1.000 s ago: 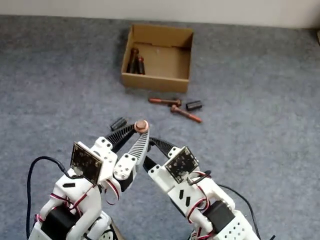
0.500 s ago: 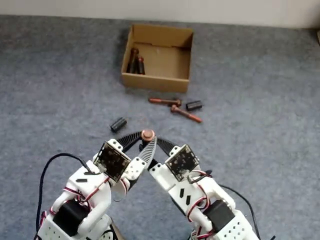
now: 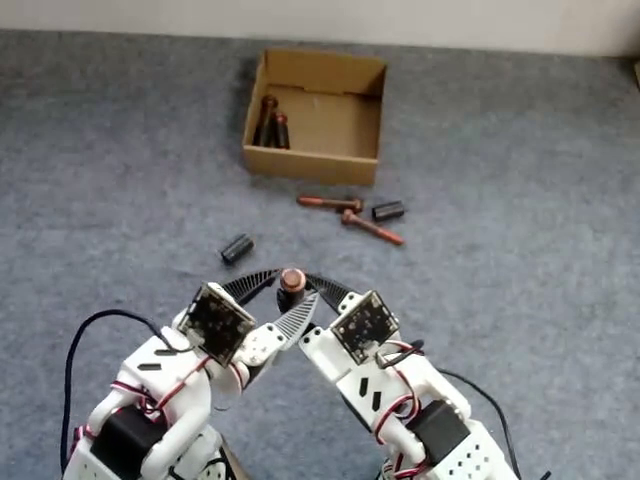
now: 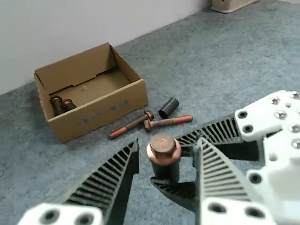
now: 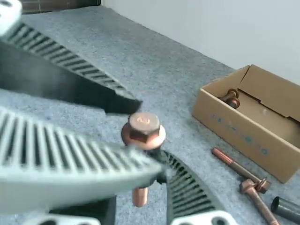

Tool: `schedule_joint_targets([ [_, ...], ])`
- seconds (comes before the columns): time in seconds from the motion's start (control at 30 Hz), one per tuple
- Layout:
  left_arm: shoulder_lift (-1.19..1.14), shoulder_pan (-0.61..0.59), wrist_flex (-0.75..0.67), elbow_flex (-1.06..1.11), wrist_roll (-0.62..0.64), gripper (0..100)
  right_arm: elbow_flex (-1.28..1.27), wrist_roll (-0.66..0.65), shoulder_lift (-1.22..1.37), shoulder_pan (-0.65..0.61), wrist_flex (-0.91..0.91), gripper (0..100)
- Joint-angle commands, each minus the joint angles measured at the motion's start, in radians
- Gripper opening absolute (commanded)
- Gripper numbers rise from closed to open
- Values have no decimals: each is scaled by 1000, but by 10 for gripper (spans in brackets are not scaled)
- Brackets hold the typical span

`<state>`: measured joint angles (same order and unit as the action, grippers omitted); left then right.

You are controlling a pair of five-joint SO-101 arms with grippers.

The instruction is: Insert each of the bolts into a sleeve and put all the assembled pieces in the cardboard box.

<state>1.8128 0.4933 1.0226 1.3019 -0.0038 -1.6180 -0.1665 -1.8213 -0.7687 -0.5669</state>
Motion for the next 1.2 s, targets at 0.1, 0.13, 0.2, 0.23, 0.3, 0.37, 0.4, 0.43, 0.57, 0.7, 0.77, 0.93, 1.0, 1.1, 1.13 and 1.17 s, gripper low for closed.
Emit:
schedule_joint_targets([
  [0.1, 1, -67, 101, -177, -3, 245, 48, -2, -16, 10, 25, 5],
  [0.13, 1, -67, 123, -203, -3, 245, 48, -2, -16, 10, 25, 5],
  [0.2, 1, -73, 144, -240, 8, 243, 48, -2, -16, 10, 25, 5],
  [0.23, 1, -73, 146, -248, 29, 242, 48, -2, -16, 10, 25, 5],
  [0.3, 2, -90, 141, -248, 75, 242, 48, -3, -15, 12, 25, 5],
  [0.37, 1, -139, 140, -243, 117, 238, 48, -3, -15, 39, 25, 5],
  [0.4, 1, -166, 140, -231, 138, 224, 48, -3, -15, 61, 25, 5],
  [0.43, 1, -193, 132, -214, 158, 204, 48, -3, -13, 87, 25, 5],
  [0.57, 1, -243, -32, -71, 166, 88, 53, -3, -12, 193, 28, 5],
  [0.7, 1, -262, -259, 113, 57, 6, 47, -3, -8, 289, 114, 5],
  [0.77, 1, -259, -330, 186, -25, 7, 47, -3, -7, 325, 157, 5],
  [0.93, 1, -259, -388, 246, -49, 7, 56, -8, 7, 328, 236, 5],
  [1.0, 1, -266, -388, 243, -49, 7, 101, -9, 71, 320, 275, 5],
  [1.1, 1, -283, -388, 243, -51, 7, 208, -6, 260, 317, 325, 5],
  [1.13, 1, -300, -388, 243, -51, 7, 254, -5, 341, 317, 349, 5],
  [1.17, 1, -317, -388, 243, -51, 8, 309, -5, 426, 317, 374, 5],
])
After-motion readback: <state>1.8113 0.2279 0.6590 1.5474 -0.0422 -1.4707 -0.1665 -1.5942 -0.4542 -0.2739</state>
